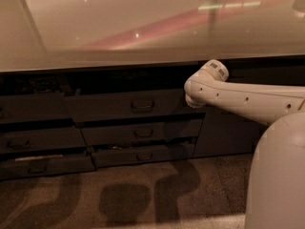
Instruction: Open top drawer
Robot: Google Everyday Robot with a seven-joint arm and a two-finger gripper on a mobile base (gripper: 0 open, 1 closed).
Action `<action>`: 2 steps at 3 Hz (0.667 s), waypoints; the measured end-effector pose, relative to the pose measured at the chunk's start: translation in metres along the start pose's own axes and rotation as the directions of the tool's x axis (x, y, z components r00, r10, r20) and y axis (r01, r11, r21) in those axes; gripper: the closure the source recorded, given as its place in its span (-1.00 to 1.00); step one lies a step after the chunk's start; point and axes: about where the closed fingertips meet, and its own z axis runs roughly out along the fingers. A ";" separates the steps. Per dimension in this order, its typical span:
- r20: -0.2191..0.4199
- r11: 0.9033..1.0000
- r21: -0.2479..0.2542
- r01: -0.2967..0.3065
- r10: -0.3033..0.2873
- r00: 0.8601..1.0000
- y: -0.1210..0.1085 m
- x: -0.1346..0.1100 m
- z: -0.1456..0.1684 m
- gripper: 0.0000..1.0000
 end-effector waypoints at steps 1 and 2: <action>-0.003 1.000 0.000 0.005 -0.005 1.000 0.005 0.002 0.000 1.00; 0.010 1.000 0.020 0.000 -0.001 1.000 0.002 0.002 -0.009 1.00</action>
Offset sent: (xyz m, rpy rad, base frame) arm -0.1928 -0.0149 -0.1920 -0.2186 -0.0142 0.1042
